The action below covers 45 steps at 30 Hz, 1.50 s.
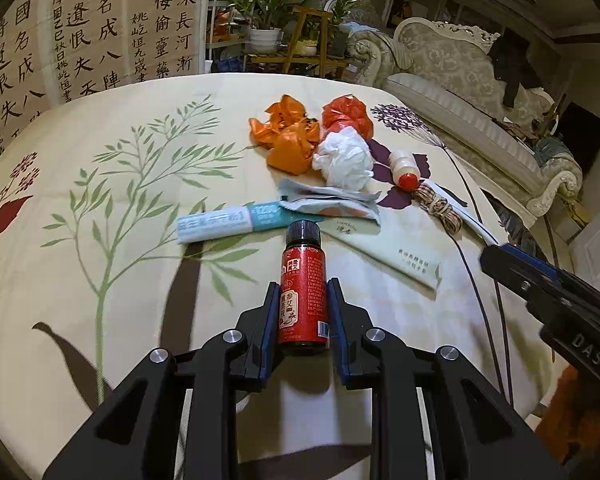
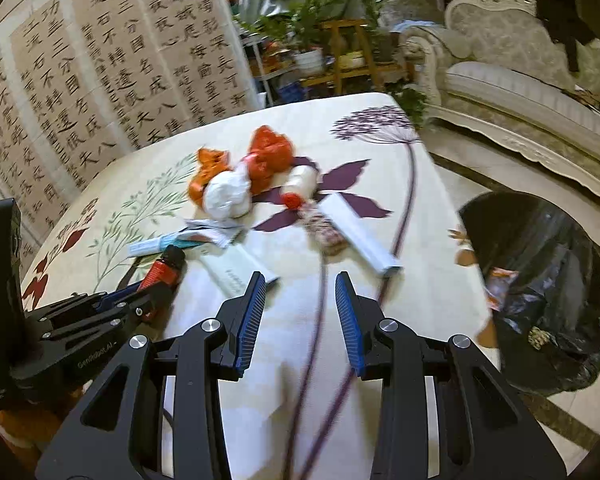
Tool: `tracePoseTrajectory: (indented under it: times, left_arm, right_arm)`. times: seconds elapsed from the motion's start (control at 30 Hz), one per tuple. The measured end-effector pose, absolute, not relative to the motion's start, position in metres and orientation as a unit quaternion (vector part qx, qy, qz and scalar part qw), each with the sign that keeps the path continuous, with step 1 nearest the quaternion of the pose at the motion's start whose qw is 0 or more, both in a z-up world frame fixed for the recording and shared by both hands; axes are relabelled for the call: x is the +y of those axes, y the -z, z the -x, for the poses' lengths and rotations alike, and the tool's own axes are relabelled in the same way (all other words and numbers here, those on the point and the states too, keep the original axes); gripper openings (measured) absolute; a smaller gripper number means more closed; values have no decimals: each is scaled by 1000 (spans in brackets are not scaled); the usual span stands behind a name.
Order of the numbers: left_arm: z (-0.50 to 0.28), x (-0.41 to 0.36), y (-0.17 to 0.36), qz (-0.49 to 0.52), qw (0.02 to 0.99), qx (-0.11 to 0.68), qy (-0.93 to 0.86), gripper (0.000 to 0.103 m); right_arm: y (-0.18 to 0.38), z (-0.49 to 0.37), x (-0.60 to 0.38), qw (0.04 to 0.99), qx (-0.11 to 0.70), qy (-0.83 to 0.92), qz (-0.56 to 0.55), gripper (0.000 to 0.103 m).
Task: Collect trash
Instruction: 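Grasp the white sachet with the right tool while the left holds the red bottle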
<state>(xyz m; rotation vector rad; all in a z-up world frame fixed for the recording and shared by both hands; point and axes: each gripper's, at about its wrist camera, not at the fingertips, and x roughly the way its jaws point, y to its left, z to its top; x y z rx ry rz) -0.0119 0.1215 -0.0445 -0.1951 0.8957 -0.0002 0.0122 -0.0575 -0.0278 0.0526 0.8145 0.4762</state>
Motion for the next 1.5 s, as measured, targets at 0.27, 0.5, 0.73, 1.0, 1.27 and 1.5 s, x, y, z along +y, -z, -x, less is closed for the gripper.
tracePoseTrajectory:
  times: [0.27,0.5,0.73,1.0,1.27,1.5]
  left_arm:
    - [25,151,39,101,900,424,-24,25]
    - [28,178,41,109,899,421,-47,25]
    - [30,188,42,115,899,419,-47,25]
    - [37,191,35,118,904,409,-48,25]
    - [46,194,29,108,908,401,-56,25]
    - [48,198,30,110,908,400,-63,25]
  right_arm:
    - [32,-19,-23,878,404,-258,2,45]
    - [37,-31,-1,864,422,-272,21,45]
    - [40,-38,8,862,428,-270,30,45]
    - [39,-45,17,864,425,-267,46,46]
    - [37,-49,12,868,422,-256,43,47]
    - [36,-53,17,867,421,-263,45,47]
